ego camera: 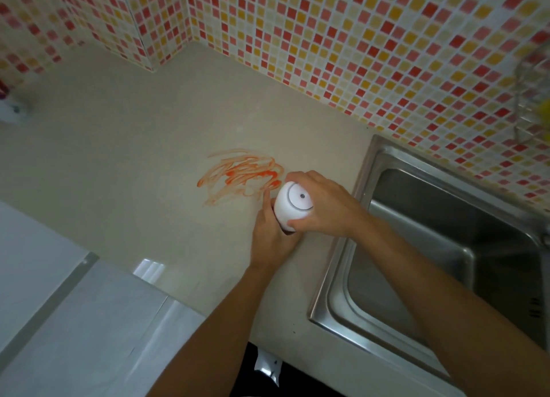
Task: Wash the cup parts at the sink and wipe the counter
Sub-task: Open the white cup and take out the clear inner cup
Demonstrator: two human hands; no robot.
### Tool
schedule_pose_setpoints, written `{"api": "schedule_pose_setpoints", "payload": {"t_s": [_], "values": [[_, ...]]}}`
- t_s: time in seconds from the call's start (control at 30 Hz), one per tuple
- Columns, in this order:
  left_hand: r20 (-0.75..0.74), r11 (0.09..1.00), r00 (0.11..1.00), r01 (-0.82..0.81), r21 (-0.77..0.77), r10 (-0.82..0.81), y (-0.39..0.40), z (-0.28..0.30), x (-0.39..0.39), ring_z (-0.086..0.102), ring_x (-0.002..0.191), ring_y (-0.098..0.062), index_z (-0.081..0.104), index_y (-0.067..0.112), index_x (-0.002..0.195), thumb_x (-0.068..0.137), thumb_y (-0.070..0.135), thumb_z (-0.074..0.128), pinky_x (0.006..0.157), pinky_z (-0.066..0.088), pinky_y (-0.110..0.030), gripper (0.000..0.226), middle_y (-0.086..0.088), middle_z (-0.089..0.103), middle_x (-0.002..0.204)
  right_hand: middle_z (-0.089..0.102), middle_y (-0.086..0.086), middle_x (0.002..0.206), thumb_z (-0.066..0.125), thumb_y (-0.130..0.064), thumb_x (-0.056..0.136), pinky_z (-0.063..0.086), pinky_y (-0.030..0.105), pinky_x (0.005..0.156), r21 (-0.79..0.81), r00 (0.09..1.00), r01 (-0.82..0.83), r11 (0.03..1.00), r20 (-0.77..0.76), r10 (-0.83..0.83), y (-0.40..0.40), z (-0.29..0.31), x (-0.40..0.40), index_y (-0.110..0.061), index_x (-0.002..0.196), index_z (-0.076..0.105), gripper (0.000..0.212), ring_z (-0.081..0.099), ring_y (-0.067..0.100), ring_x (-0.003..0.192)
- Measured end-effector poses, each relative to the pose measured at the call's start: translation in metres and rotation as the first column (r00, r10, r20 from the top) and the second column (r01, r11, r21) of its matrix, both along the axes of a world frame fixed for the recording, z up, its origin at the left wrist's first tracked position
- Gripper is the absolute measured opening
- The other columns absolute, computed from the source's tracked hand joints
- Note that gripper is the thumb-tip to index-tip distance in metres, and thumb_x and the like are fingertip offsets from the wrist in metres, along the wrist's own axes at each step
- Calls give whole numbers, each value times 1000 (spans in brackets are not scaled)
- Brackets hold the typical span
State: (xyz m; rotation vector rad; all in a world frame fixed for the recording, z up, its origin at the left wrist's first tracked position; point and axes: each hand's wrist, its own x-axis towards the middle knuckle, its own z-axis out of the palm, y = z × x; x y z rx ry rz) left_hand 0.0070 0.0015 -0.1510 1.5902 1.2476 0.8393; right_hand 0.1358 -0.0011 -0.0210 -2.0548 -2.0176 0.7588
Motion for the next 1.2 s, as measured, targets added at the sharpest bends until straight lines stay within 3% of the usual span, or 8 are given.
{"api": "schedule_pose_setpoints", "payload": {"t_s": [0.23,0.5,0.63,0.73,0.87,0.97,1.07,1.2], "values": [[15,999,1000,-27,25,26,0,4,-1,41,127,-10,19,20,149,71,42,81,98,38,-26,103,2,42,143,53,-8,121,75,-47,63,49,41,85,-25,991,-112,993,71,113,7,16,14,-37,133,36,81,48,18,105],[-31,999,999,-34,38,35,3,4,-3,43,129,-15,26,18,147,71,34,82,99,41,-28,96,-1,44,144,54,-7,130,78,-41,68,44,37,91,16,984,-162,987,79,160,15,55,29,-35,137,44,77,44,13,110],[-76,996,997,-18,91,25,3,2,-3,40,133,-19,30,13,146,72,27,81,110,35,-30,91,-5,42,145,49,-10,127,84,-32,68,53,27,81,166,990,114,980,-99,-99,22,91,52,-33,130,43,75,50,11,110],[-78,994,996,-30,104,38,3,0,0,43,130,-18,35,10,142,73,29,81,110,36,-31,85,-5,46,139,45,-5,124,84,-25,70,52,20,70,160,909,363,918,-275,-312,31,85,76,-30,125,35,74,53,9,100],[-64,995,997,-38,87,44,3,0,1,46,124,-16,38,17,137,69,34,83,105,41,-31,83,0,48,131,45,5,130,82,-29,69,59,40,79,-122,672,597,793,-463,-578,30,16,91,-27,129,34,77,56,24,109],[-20,997,997,-74,23,74,3,5,1,48,119,-9,40,25,132,66,40,84,102,45,-31,81,7,47,126,54,7,130,81,-41,53,59,39,77,-268,428,684,678,-606,-671,25,-32,84,-22,134,44,91,60,24,106],[-18,996,996,-89,-7,89,2,5,1,49,119,-7,39,30,132,65,43,84,100,44,-28,81,12,47,126,59,4,124,83,-34,61,50,25,73,-61,516,756,652,-558,-650,21,-56,67,-17,131,49,81,60,19,104],[-10,991,991,-131,-25,131,4,10,-1,51,114,-7,42,31,125,63,39,86,96,42,-23,77,11,49,122,56,0,128,89,-34,58,53,34,89,9,537,765,643,-560,-631,21,-80,52,-22,131,43,87,57,17,112]]}}
